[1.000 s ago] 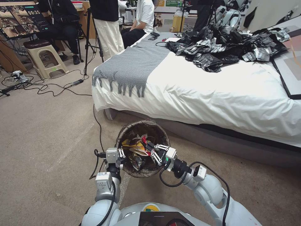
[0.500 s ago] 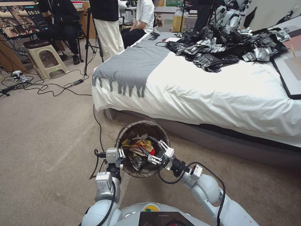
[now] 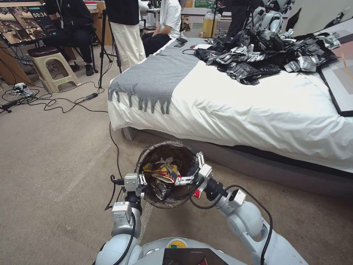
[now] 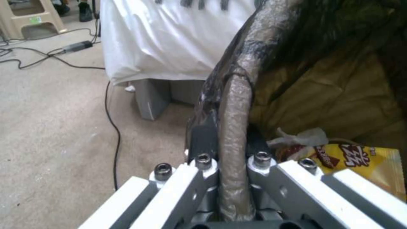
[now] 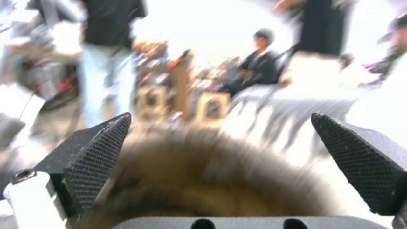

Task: Pick up the trash bin, then pick up the garbage from the floor and place it into the trash bin.

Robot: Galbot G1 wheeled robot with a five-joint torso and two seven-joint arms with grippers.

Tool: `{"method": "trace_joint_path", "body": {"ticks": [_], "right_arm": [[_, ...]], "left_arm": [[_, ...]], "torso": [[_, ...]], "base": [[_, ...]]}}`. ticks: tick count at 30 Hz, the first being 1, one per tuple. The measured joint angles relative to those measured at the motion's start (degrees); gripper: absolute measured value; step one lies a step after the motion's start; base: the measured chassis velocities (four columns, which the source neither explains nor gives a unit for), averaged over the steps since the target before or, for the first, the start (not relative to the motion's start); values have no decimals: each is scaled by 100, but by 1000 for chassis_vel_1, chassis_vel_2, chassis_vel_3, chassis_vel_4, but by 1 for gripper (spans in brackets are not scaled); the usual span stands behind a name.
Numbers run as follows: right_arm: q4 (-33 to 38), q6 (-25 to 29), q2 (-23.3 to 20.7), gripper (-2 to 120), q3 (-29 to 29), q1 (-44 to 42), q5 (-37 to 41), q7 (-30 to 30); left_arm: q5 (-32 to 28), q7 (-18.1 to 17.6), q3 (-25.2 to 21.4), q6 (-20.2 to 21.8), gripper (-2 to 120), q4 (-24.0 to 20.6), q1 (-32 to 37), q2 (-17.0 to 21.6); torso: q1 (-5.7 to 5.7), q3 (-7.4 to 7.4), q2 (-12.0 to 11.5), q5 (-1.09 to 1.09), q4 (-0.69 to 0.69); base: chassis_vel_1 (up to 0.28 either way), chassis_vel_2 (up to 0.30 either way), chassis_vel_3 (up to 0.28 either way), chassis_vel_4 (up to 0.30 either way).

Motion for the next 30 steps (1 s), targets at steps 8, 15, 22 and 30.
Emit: {"method": "trace_joint_path", "body": {"ticks": [8, 15, 22, 30], "right_arm": [[738, -548, 324, 100, 1185, -853, -596, 2031], [420, -444, 531, 100, 1604, -1435, -652, 2278], [66, -321, 697, 100, 1592, -1471, -687, 2272], [-65, -314, 710, 100, 1557, -1296, -681, 2183]], "left_arm": [[0, 0, 0, 0, 0, 0, 0, 0], [0, 0, 0, 0, 0, 0, 0, 0], [0, 0, 0, 0, 0, 0, 0, 0], [0, 0, 0, 0, 0, 0, 0, 0]], "torso": [[0, 0, 0, 0, -1], [0, 0, 0, 0, -1], [0, 0, 0, 1, 0], [0, 0, 0, 0, 0]], "base": [[0, 0, 0, 0], [0, 0, 0, 0], [0, 0, 0, 0], [8, 11, 7, 12]]}}
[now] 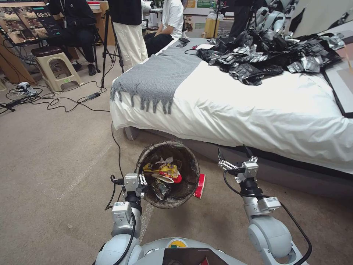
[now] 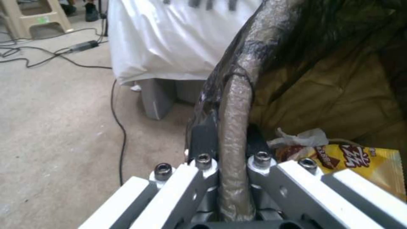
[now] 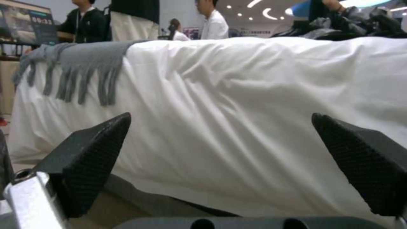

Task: Pick up the trash bin, then pick up the garbage from the floor and place it into the trash bin.

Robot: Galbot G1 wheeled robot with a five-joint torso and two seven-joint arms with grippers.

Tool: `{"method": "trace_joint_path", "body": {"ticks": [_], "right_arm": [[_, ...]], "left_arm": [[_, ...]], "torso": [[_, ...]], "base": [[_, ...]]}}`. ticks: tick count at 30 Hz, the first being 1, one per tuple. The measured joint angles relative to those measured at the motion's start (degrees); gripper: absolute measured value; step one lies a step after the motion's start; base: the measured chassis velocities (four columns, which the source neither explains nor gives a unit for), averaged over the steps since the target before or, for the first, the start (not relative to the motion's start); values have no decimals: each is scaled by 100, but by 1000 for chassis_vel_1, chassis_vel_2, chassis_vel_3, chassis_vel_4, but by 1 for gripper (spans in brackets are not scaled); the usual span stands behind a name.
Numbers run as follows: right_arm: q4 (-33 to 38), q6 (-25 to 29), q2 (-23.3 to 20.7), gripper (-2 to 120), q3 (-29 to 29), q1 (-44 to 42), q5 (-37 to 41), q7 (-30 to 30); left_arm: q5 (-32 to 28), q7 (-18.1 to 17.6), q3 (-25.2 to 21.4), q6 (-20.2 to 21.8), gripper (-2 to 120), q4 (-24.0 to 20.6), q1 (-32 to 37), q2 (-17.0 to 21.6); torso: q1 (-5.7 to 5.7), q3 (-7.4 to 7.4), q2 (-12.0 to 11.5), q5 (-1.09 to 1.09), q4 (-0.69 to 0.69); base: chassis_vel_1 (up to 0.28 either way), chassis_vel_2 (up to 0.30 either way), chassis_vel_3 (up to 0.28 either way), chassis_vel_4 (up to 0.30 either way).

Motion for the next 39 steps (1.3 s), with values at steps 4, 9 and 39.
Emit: {"method": "trace_joint_path", "body": {"ticks": [4, 9, 39], "right_arm": [[-9, -1, -7, 100, 0, 14, 2, -4], [-19, -1, -16, 100, 1, 28, 8, -11], [-1606, -1414, -220, 100, -274, 1139, 1151, 229]], "left_arm": [[0, 0, 0, 0, 0, 0, 0, 0], [0, 0, 0, 0, 0, 0, 0, 0], [0, 1, 1, 0, 0, 0, 0, 0]], "torso": [[0, 0, 0, 0, 0], [0, 0, 0, 0, 0], [0, 0, 0, 1, 0]], "base": [[36, 45, 31, 36], [69, 64, 62, 84], [39, 40, 37, 39]]}}
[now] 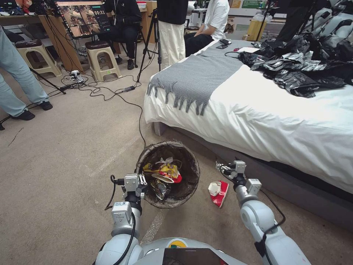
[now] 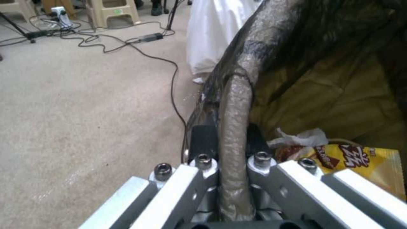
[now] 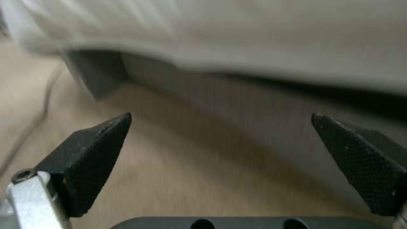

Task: Pick up the trash bin, then pick up the garbage from the floor and place it into the trash bin.

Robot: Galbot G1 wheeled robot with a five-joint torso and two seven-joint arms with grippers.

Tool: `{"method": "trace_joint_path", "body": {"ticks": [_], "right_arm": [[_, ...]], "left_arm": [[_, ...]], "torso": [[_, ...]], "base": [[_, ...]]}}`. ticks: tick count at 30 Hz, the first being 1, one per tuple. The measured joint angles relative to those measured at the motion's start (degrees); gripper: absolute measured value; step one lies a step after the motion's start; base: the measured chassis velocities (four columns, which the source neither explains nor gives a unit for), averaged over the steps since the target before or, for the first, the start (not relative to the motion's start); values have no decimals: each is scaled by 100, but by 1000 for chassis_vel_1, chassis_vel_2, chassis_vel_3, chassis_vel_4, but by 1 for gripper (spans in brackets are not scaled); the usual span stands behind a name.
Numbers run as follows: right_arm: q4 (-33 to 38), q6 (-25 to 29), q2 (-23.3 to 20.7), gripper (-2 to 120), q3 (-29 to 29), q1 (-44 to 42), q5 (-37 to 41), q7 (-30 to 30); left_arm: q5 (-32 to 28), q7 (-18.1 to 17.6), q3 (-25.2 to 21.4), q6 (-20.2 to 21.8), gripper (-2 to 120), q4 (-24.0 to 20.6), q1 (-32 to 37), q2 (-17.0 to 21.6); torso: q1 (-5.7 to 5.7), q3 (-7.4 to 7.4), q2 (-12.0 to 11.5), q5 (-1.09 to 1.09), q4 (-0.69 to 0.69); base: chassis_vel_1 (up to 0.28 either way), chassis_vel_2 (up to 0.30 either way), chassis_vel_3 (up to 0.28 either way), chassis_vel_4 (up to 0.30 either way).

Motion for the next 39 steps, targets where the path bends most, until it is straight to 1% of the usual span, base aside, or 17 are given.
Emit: {"method": "trace_joint_path", "body": {"ticks": [2, 3, 4, 6, 7, 8, 11, 12, 14, 16, 19, 23, 27, 30, 32, 38, 39], "right_arm": [[-498, -650, -10, 100, -135, 360, 331, 75], [-824, -905, 1, 100, -203, 558, 348, 96], [-824, -905, 1, 100, -203, 558, 348, 96], [-1215, -1165, 19, 100, -270, 756, 376, 105], [-1607, -1356, 55, 100, -328, 927, 376, 74], [-1607, -1356, 55, 100, -328, 927, 376, 74], [-2351, -1428, 212, 100, -442, 1274, 224, 16], [-2351, -1428, 212, 100, -442, 1274, 224, 16], [-2792, -1425, 329, 100, -509, 1503, 80, -43], [-2868, -1420, 348, 100, -519, 1543, 56, -51], [-3397, -1373, 496, 100, -561, 1764, -65, -114], [-3576, -1328, 553, 100, -560, 1772, -119, -185], [-3699, -1278, 596, 100, -546, 1772, -167, -236], [-3813, -1215, 627, 96, -540, 1782, -229, -291], [-3930, -1172, 654, 89, -531, 1811, -289, -322], [-4062, -1152, 687, 86, -513, 1834, -350, -333], [-4085, -1147, 691, 80, -509, 1835, -364, -336]], "left_arm": [[0, 0, 0, 0, 0, 0, 0, 0], [0, 0, 0, 0, 0, 0, 0, 0], [0, 0, 0, 0, 0, 0, 0, 0], [0, -1, 0, 0, 0, 0, 0, 0], [0, -1, 0, 0, 0, 0, 0, 0], [0, -1, 0, 0, 0, 0, 0, 0], [0, -1, 0, 0, 0, 0, 0, 0], [0, -1, 0, 0, 0, 0, 0, 0], [0, 0, 0, 0, 0, 0, 0, 0], [0, 0, 0, 0, 0, 0, 0, 0], [0, -1, 0, 0, 0, 0, 0, 0], [0, 0, -1, 0, 0, 0, 0, 0], [0, 0, -1, 0, 0, 0, 0, 0], [0, -1, -1, 0, 0, 0, 0, 0], [0, -1, -1, 0, 0, 0, 0, 0], [0, -1, -1, 0, 0, 0, 0, 0], [0, -1, -1, 0, 0, 0, 0, 0]], "torso": [[0, 0, 0, -1, 1], [0, 0, 0, -1, 1], [0, 0, 0, -1, 1], [0, 0, 0, -1, 1], [0, 0, 0, -1, -1], [0, 0, 0, -1, -1], [0, 0, 0, -2, -1], [0, 0, 0, -2, -1], [0, 0, 0, -1, 1], [0, 0, 0, -1, 1], [0, 0, 0, -1, 1], [0, 0, 0, -2, -1], [0, 0, 0, -2, 0], [0, 0, 0, -2, -1], [0, 0, 0, -2, 0], [0, 0, 0, -2, 1], [0, 0, 0, -2, 1]], "base": [[0, 0, 0, 0], [0, 0, 0, 0], [0, 0, 0, 0], [0, 0, 0, 0], [0, 0, 0, 0], [0, 0, 0, 0], [0, 0, 0, 0], [0, 0, 0, 0], [0, 0, 0, 0], [0, 0, 0, 0], [0, 0, 0, 0], [0, 0, 0, 0], [0, 0, 0, 0], [0, 0, 0, 0], [0, 0, 0, 0], [0, 0, 0, 0], [0, 0, 0, 0]]}}
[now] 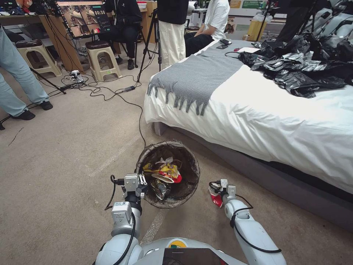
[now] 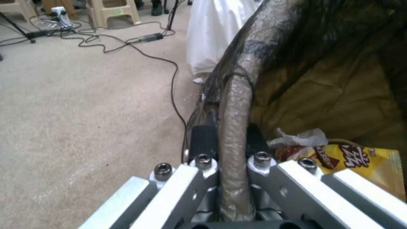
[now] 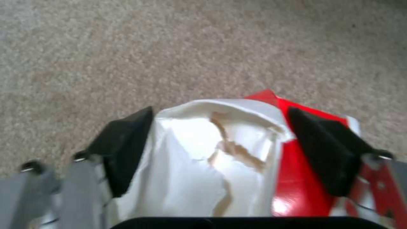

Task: Pick up the trash bin, then pick up the garbage from the floor and place it into the trash bin.

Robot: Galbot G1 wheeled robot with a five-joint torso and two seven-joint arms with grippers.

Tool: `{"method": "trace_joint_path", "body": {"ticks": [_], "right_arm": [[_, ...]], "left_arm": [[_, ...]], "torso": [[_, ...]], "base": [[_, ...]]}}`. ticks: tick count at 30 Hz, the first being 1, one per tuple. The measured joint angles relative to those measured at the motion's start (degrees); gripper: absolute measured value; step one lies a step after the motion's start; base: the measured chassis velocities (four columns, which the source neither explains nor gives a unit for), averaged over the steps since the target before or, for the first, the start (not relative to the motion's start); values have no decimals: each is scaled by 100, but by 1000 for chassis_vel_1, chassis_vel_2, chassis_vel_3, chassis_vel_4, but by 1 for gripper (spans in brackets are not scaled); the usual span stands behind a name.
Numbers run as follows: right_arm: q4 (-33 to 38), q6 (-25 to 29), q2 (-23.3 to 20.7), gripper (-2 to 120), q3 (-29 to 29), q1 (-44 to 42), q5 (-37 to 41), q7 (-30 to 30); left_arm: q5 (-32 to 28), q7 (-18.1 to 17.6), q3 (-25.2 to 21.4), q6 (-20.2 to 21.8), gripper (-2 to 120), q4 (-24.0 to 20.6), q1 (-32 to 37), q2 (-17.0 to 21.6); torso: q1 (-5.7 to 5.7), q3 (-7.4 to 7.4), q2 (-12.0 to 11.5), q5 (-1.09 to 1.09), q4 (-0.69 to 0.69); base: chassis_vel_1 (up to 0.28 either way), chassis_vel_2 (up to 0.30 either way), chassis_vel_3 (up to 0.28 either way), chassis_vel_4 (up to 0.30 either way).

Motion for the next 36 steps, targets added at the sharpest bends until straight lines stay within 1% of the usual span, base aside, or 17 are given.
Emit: {"method": "trace_joint_path", "body": {"ticks": [1, 4, 5, 7, 9, 10, 12, 13, 14, 15, 16, 17, 19, 20, 23, 26, 36], "right_arm": [[0, 0, 0, 80, 0, 0, 0, 0], [-45, 18, 7, 67, 8, 1, -32, -8], [-45, 18, 7, 67, 8, 1, -32, -8], [-77, 41, 11, 56, 13, 2, -54, -15], [-121, 85, 16, 50, 19, 2, -82, -35], [-121, 85, 16, 50, 19, 2, -82, -35], [-156, 121, 22, 43, 24, 3, -111, -57], [-156, 121, 22, 43, 24, 3, -111, -57], [-171, 135, 24, 39, 26, 4, -119, -66], [-179, 144, 26, 38, 27, 5, -125, -71], [-201, 165, 29, 32, 31, 7, -142, -84], [-201, 165, 29, 32, 31, 7, -142, -84], [-350, 273, 46, 25, 66, 13, -242, -132], [-350, 273, 46, 25, 66, 13, -242, -132], [-378, 311, 31, 18, 97, 18, -261, -142], [-379, 316, 8, 15, 115, 34, -263, -139], [-415, 397, 2, 14, 116, 63, -342, -141]], "left_arm": [[0, 0, 0, 0, 0, 0, 0, 0], [0, 0, 0, 0, 0, 0, 0, 0], [0, 0, 0, 0, 0, 0, 0, 0], [0, 0, 0, 0, 0, 0, 0, 0], [0, 0, 0, 0, 0, 0, 0, 0], [0, 0, 0, 0, 0, 0, 0, 0], [0, 0, 0, 0, 0, 0, 0, 0], [0, 0, 0, 0, 0, 0, 0, 0], [0, 0, 0, 0, 0, 0, 0, 0], [0, 0, 0, 0, 0, 0, 0, 0], [0, 0, 0, 0, 0, 0, 0, 0], [0, 0, 0, 0, 0, 0, 0, 0], [0, 0, 0, 0, 0, 0, 0, 0], [0, 0, 0, 0, 0, 0, 0, 0], [0, 0, 0, 0, 0, 0, 0, 0], [0, 0, 0, 0, 0, 0, 0, 0], [0, 0, 0, 0, 0, 0, 0, 0]], "torso": [[0, 0, 0, 0, 0], [0, 0, 0, 0, 0], [0, 0, 0, 0, 0], [0, 0, 0, -1, 0], [0, 0, 0, -1, 0], [0, 0, 0, -1, 0], [0, 0, 0, -1, -1], [0, 0, 0, -1, -1], [0, -1, 0, -1, -1], [0, -1, 0, 0, 0], [0, -1, 0, 0, 0], [0, -1, 0, 0, 0], [0, -1, 0, -1, 1], [0, -1, 0, -1, 1], [0, -1, 0, 0, 0], [0, 0, 0, 0, 0], [0, 0, 0, 0, -1]], "base": [[0, 0, 0, 0], [0, 0, 0, 0], [0, 0, 0, 0], [0, 0, 0, 0], [0, 0, 0, 0], [0, 0, 0, 0], [0, 0, 0, 0], [0, 0, 0, 0], [0, 0, 0, 0], [0, 0, 0, 0], [0, 0, 0, 0], [0, 0, 0, 0], [0, 0, 0, 0], [0, 0, 0, 0], [0, 0, 0, 0], [0, 0, 0, 0], [0, 0, 0, 0]]}}
